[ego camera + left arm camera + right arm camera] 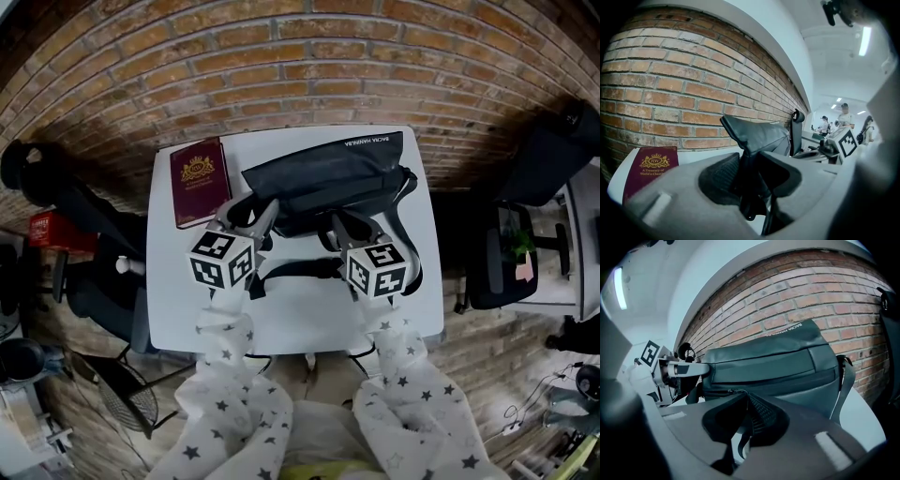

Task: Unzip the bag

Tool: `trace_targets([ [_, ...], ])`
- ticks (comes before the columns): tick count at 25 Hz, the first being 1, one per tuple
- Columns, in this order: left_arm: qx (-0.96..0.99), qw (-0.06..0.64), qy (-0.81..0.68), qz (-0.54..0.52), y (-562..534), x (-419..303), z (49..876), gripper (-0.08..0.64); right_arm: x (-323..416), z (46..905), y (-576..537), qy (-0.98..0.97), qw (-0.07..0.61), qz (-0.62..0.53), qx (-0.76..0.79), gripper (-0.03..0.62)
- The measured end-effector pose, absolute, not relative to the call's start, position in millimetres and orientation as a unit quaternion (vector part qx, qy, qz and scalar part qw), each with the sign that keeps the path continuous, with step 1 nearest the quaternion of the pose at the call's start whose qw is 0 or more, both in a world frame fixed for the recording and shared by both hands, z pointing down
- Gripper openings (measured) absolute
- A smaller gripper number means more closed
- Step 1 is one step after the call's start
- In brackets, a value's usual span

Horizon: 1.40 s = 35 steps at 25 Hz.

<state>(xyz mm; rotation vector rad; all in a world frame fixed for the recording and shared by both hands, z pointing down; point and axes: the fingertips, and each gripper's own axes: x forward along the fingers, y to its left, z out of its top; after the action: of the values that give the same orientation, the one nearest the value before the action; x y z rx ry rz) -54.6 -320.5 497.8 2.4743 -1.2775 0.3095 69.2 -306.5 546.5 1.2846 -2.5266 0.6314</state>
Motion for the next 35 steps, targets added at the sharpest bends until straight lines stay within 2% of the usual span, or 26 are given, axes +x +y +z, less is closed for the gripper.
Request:
trace_targets([
  [26, 0.858, 0.167, -0.475, 0.099, -321, -64, 500, 0.13, 136, 546, -330, -0.818, 0.108, 0.219, 0.521, 0.021],
  [35, 0.856, 0.167, -0.479, 0.099, -321, -65, 500, 0.13, 137, 544, -332, -0.815, 0.11, 0.21, 0.528, 0.021],
])
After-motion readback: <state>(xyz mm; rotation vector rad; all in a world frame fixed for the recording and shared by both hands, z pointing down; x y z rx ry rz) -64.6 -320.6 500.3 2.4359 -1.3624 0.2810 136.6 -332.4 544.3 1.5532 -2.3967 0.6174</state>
